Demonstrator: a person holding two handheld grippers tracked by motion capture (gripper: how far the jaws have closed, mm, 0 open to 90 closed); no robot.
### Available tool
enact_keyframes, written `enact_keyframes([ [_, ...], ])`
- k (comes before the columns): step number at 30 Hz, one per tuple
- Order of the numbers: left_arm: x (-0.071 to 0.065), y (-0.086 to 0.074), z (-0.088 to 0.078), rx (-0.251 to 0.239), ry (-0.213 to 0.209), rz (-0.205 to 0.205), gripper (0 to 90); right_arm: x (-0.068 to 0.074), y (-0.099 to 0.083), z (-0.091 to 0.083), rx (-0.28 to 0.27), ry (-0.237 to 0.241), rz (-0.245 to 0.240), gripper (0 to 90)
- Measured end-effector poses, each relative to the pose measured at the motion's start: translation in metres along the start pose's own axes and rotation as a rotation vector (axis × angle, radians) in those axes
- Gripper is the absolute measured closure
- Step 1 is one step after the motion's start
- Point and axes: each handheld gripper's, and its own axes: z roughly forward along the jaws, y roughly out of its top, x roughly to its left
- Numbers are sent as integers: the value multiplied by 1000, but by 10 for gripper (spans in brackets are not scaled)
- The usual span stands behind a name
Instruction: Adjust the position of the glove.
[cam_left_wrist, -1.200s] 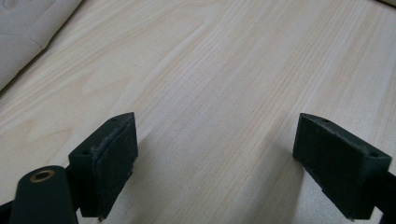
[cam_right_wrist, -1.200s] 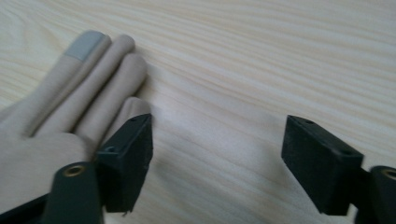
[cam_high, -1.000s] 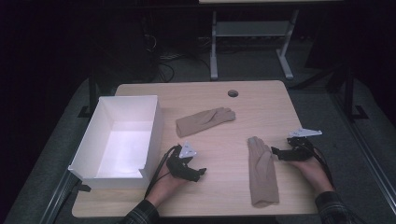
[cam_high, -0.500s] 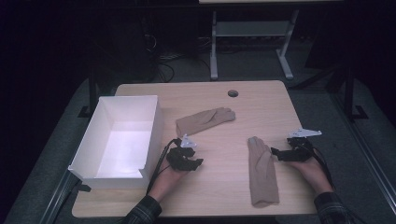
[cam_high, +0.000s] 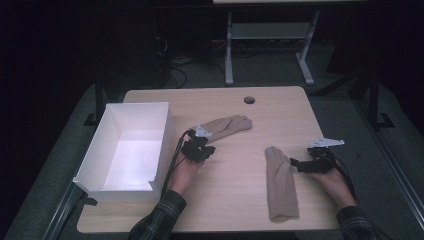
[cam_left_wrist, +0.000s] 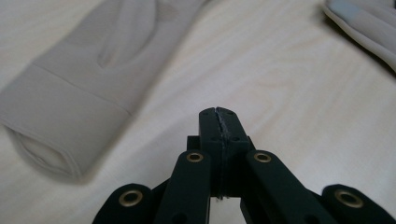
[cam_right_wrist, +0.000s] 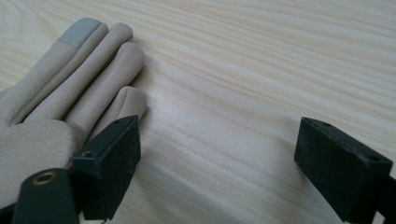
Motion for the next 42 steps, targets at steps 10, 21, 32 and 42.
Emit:
enact_keyframes([
  [10, 32, 20, 24, -3, 58, -6, 897, 0, 0, 1, -1, 3, -2, 142],
  [21, 48, 22, 54, 55, 88, -14, 897, 0, 0, 1, -2, 4, -2, 142],
  [32, 34, 19, 51, 80, 12, -8, 898, 0, 1, 1, -2, 5, -4, 142],
  [42, 12, 12, 46, 84, -74, 38, 897, 0, 1, 1, -1, 5, -3, 143],
])
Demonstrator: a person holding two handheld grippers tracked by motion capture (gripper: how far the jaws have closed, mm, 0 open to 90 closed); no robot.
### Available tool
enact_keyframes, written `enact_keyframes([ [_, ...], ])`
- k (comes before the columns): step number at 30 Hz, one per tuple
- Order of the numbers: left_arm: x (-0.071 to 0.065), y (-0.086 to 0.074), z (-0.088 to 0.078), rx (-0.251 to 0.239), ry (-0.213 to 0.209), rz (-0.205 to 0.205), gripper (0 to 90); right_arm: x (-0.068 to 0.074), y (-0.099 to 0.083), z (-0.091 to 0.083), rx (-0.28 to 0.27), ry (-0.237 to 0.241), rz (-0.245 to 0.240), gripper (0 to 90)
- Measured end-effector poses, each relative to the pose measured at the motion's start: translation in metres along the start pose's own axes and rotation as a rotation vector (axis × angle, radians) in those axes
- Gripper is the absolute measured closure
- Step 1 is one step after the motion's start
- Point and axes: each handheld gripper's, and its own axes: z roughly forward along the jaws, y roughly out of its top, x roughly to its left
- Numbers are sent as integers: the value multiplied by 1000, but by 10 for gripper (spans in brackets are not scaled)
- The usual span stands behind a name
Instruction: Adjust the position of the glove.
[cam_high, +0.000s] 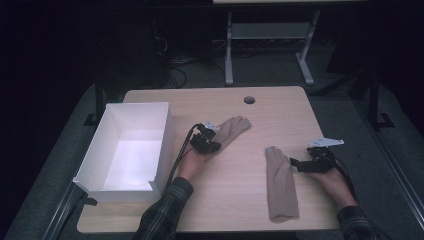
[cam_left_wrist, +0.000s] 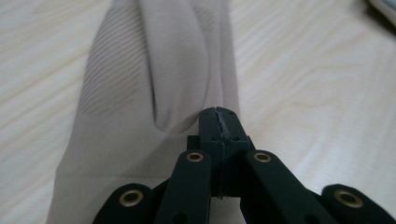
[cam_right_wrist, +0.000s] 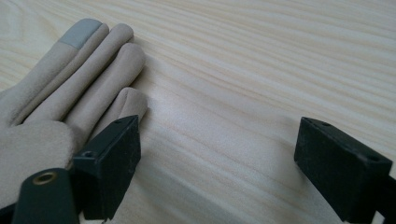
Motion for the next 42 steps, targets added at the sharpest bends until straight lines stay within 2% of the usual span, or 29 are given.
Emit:
enact_keyframes([
  [7, -22, -4, 3, -14, -85, 11, 898, 0, 0, 0, 0, 0, -1, 143],
  [12, -32, -4, 2, -14, -101, 34, 897, 0, 0, 0, 0, 0, 0, 143],
  [15, -27, -2, -5, -53, -92, 19, 897, 0, 0, 0, 0, 0, -1, 143],
  [21, -6, 8, -10, -71, -31, 2, 897, 0, 0, 0, 0, 0, 0, 143],
  [27, 8, 12, -3, -64, 16, -16, 897, 0, 0, 0, 0, 0, 0, 143],
  [30, 10, 7, 7, -31, 14, -34, 897, 0, 0, 0, 0, 2, -1, 145],
  [31, 11, 6, 8, -32, 12, -26, 897, 0, 0, 0, 0, 3, -2, 145],
  [33, 11, 6, 7, -33, 7, -37, 897, 0, 0, 0, 0, 3, -2, 145],
  [37, 8, 4, 5, -18, 1, -24, 898, 0, 0, 0, 0, 3, -2, 145],
  [42, 2, -5, -2, -17, -21, -19, 898, 0, 0, 0, 0, 3, -2, 145],
])
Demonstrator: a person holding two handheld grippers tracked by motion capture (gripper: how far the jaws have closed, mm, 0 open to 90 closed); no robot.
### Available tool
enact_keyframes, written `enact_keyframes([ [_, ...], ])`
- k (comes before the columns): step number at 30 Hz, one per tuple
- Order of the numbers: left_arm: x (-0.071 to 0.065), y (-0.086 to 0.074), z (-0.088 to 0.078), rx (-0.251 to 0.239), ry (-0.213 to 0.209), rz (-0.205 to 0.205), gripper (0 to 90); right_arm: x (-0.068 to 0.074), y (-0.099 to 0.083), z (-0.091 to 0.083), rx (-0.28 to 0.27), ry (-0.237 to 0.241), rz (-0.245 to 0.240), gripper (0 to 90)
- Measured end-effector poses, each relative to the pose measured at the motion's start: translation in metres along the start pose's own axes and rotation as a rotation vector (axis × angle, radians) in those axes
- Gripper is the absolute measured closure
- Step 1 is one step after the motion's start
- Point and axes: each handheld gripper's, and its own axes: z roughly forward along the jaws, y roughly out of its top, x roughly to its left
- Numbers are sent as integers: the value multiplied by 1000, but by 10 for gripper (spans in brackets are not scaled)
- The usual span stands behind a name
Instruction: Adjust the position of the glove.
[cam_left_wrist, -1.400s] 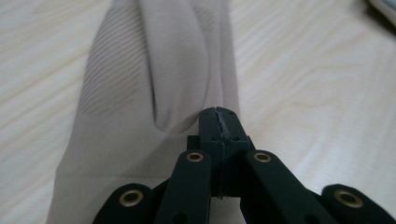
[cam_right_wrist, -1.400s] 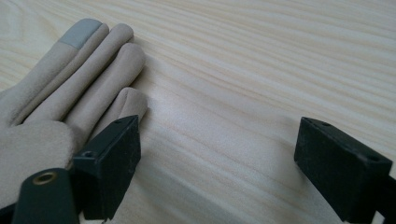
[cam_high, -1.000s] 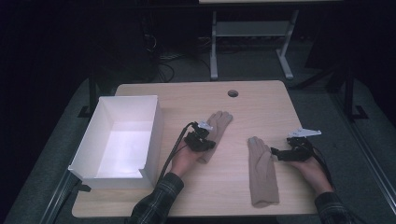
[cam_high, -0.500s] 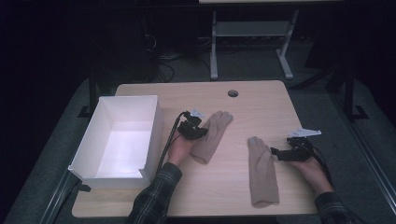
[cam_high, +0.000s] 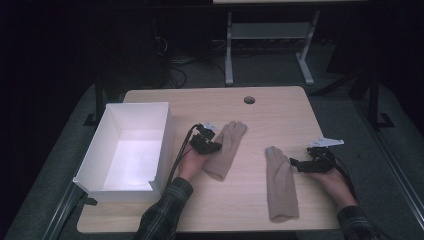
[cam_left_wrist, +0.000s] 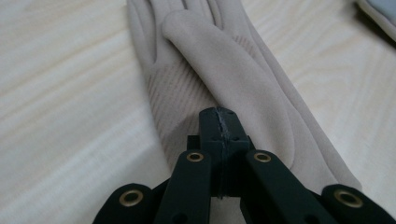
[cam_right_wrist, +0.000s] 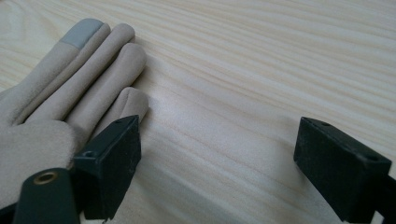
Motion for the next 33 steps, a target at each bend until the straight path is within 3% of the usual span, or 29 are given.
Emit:
enact_keyframes([
  [5, -10, -11, -8, 3, -18, 4, 898, 0, 0, 0, 0, 0, 0, 145],
  [12, -29, -25, -21, 35, -26, 46, 898, 0, 0, 0, 1, 0, -2, 145],
  [26, -60, -52, -42, 63, -108, 55, 897, 0, 0, 0, -1, 0, 2, 145],
  [27, -60, -53, -44, 74, -112, 74, 897, 0, 0, 0, -1, 0, 2, 145],
  [30, -59, -51, -46, 49, -105, 74, 879, 0, 0, 0, -1, 0, 2, 145],
  [33, -54, -44, -49, 15, -69, 62, 823, 0, 0, 0, -1, 0, 1, 145],
])
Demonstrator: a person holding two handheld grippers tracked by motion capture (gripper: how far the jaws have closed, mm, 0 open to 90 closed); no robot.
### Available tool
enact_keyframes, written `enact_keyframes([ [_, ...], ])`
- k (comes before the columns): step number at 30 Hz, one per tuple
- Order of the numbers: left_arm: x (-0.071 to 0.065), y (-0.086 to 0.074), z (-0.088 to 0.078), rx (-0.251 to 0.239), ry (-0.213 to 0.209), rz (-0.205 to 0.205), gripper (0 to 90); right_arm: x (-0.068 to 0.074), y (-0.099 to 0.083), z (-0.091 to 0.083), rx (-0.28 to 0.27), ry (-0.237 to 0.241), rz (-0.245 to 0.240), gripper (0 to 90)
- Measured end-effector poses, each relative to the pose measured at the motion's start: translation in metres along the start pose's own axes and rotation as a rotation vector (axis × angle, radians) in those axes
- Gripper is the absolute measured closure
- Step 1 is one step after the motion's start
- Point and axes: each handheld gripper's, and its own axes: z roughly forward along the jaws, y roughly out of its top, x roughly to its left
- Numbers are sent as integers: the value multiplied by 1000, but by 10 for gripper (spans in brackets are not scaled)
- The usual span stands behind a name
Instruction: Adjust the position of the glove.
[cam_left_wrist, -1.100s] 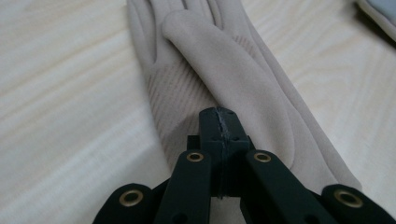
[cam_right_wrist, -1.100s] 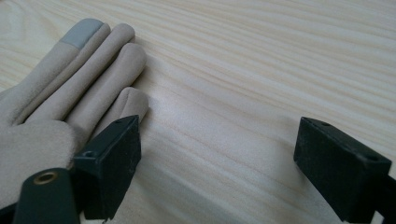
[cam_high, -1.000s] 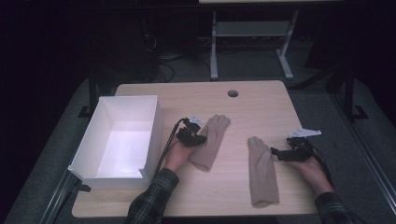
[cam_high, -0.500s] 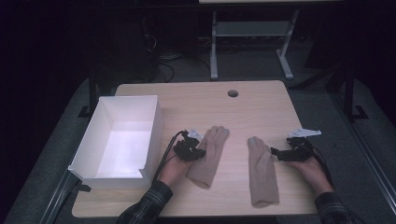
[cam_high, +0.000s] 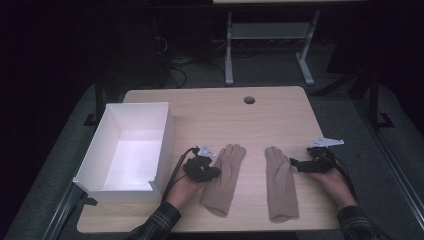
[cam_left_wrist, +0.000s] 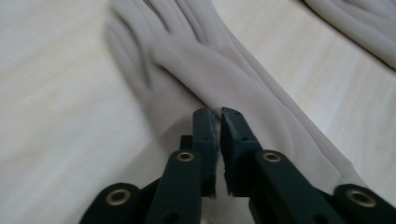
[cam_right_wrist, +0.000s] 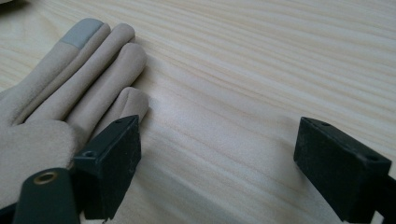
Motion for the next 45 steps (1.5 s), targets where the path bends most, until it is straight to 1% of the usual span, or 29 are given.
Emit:
enact_keyframes([
  [1, 3, 2, -1, -14, 13, -3, 804, 0, 0, 0, 0, 0, 1, 145],
  [2, 5, 4, -1, -19, 22, -13, 784, 0, 0, 0, 0, 0, 0, 145],
  [5, 14, 6, -1, -33, 48, -26, 717, 0, 0, 0, 0, 0, 0, 145],
  [6, 17, 6, -1, -28, 55, -32, 702, 0, 0, 0, 0, 0, 0, 145],
  [9, 21, 4, 3, -29, 47, -53, 654, 0, 0, 0, 0, 0, 0, 145],
  [12, 21, 2, 7, -15, 41, -54, 627, 0, 0, 0, 0, 0, 0, 145],
  [13, 20, 1, 9, -12, 39, -58, 622, 0, 0, 0, 0, 0, 0, 145],
  [15, 20, 0, 12, -3, 45, -53, 620, 0, 0, 0, 0, 0, 0, 145],
  [16, 21, 0, 13, 2, 41, -50, 620, 0, 0, 0, 0, 0, 0, 145],
  [19, 21, -1, 13, 0, 39, -54, 618, 0, 0, 0, 0, 0, 0, 145],
  [21, 21, -1, 14, -1, 43, -47, 622, 0, 0, 0, 0, 0, 0, 145],
  [22, 20, -1, 14, -3, 34, -48, 650, 0, 0, 0, 0, 0, 1, 145],
  [23, 20, -1, 14, -2, 16, -52, 699, 0, 0, 0, 0, 0, 0, 145],
  [24, 19, -1, 15, 3, 9, -54, 749, 0, 0, 0, 0, 0, 1, 145],
  [25, 18, 0, 15, 8, 7, -43, 776, 0, 0, 0, 0, 0, 0, 145],
  [26, 17, 0, 15, 11, 7, -43, 807, 0, 0, 0, 1, 3, -2, 148],
  [27, 17, 1, 15, 17, 5, -40, 819, 0, 0, 0, 0, 4, -5, 160],
  [29, 16, 2, 16, 17, 8, -37, 840, 1, -1, -2, -11, 19, -19, 238],
  [31, 17, 2, 16, 19, 6, -39, 850, 1, -1, -4, -11, 29, -24, 347],
  [32, 17, 2, 16, 20, 6, -40, 855, 1, 0, -6, -3, 45, -21, 408],
  [36, 17, 3, 15, 23, 7, -39, 865, 2, 1, -15, -11, 80, -21, 582],
  [37, 17, 3, 15, 24, 7, -39, 865, 3, 2, -18, -5, 90, -20, 633],
  [38, 16, 3, 15, 22, 9, -38, 866, 4, 1, -20, -3, 100, -24, 664],
  [40, 17, 3, 15, 25, 10, -32, 868, 8, 0, -26, 3, 123, -34, 772],
  [42, 17, 3, 15, 29, 5, -31, 868, 13, -3, -33, 11, 168, -51, 856],
  [43, 18, 3, 15, 27, 4, -32, 868, 14, -4, -36, 12, 178, -66, 880],
  [45, 18, 3, 15, 29, 4, -33, 868, 21, -6, -40, 28, 206, -74, 898],
])
